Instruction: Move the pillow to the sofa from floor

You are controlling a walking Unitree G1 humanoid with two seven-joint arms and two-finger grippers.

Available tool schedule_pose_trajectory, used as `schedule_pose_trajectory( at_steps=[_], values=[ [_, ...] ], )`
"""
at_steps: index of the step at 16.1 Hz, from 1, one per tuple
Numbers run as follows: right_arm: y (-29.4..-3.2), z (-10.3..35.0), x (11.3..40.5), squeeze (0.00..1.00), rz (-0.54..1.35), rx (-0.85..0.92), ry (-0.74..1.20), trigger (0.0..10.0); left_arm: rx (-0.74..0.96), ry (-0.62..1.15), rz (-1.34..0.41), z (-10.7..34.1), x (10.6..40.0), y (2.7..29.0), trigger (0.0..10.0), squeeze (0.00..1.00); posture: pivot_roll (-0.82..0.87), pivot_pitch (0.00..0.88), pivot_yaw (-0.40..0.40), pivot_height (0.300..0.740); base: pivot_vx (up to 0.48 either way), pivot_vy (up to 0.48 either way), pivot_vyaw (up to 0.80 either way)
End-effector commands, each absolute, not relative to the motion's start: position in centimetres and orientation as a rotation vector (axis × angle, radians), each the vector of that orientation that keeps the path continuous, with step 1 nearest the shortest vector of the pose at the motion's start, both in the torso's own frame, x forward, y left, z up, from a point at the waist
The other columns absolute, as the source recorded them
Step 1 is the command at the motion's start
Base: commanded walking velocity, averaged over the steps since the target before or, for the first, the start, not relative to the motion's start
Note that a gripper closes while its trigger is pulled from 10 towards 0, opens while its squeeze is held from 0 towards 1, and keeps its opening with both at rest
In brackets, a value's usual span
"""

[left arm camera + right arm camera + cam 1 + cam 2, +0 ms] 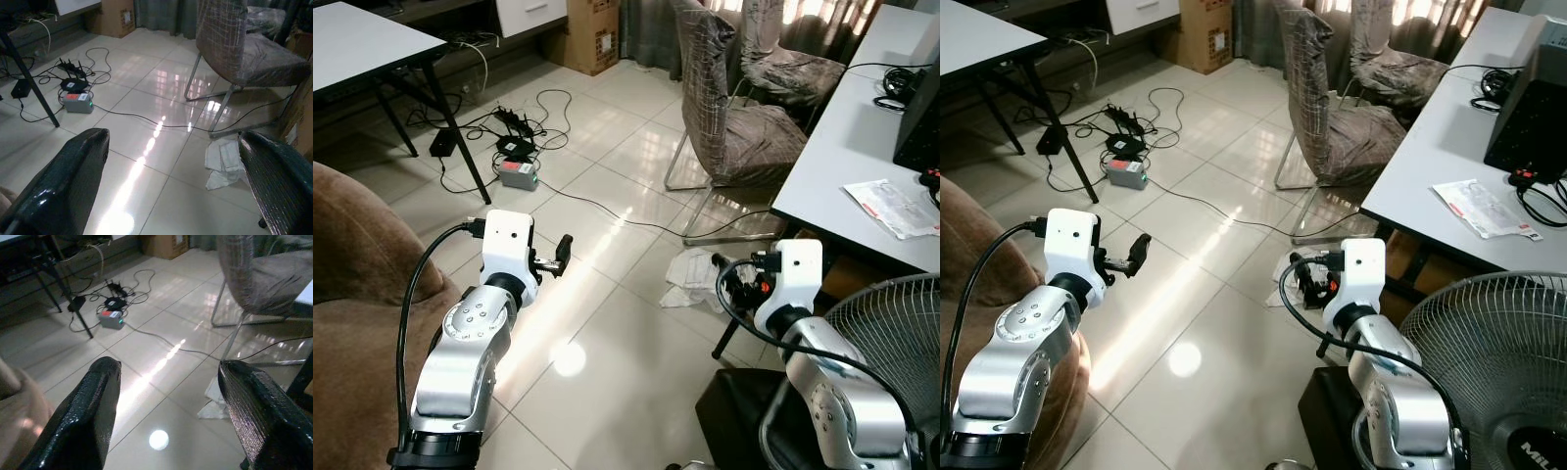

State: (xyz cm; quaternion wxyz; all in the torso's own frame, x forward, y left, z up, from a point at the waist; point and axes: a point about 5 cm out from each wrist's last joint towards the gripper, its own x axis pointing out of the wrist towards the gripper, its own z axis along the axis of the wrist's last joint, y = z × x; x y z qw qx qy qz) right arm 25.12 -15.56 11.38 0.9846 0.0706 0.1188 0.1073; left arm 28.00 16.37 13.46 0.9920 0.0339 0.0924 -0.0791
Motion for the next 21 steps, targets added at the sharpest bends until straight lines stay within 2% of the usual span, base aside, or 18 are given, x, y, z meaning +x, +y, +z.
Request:
schedule_pose_trajectory(
  at_steps=[1,3,4,5,10,14,19,21],
  values=[
    [-15.5,12.0,24.9,1.0,0.229,0.157,0.207,10.0,0.054,0.168,-0.173,13.7,27.8,16.2,10.0,1.0,-0.04,0.0,-0.005,0.74,0.0,0.0,0.0],
    [-15.4,12.1,25.3,1.0,0.226,0.083,0.209,10.0,0.085,0.144,-0.183,14.1,27.9,15.9,10.0,1.0,-0.04,0.0,-0.007,0.74,0.0,0.0,0.0],
    [-15.3,12.3,25.4,0.0,0.243,0.013,0.19,10.0,0.148,0.121,-0.167,14.3,27.9,15.9,10.0,0.2,-0.04,0.0,-0.011,0.74,0.0,0.0,0.0],
    [-15.0,12.3,25.3,0.0,0.286,-0.025,0.192,10.0,0.198,0.121,-0.157,14.3,27.9,15.9,10.0,0.0,-0.04,0.0,-0.011,0.74,0.0,0.0,0.0],
    [-14.5,11.9,24.6,0.0,0.354,-0.046,0.183,10.0,0.236,0.056,-0.014,14.1,27.4,18.2,10.0,0.0,-0.03,0.0,-0.017,0.74,0.0,0.0,0.8],
    [-15.1,11.1,24.4,0.0,0.333,-0.056,0.232,10.0,0.119,0.054,-0.082,14.3,27.0,17.4,10.0,0.0,-0.04,0.0,-0.015,0.74,0.0,0.0,0.8],
    [-15.3,10.8,24.4,0.0,0.312,-0.04,0.237,10.0,0.23,-0.025,-0.028,14.6,27.4,17.3,10.0,0.0,-0.04,0.0,-0.02,0.74,0.0,0.0,0.8],
    [-15.2,10.8,24.4,0.0,0.311,-0.034,0.235,10.0,0.215,0.008,-0.072,14.1,27.1,17.1,10.0,0.0,-0.04,0.0,-0.017,0.74,0.0,0.0,0.8]
  ],
)
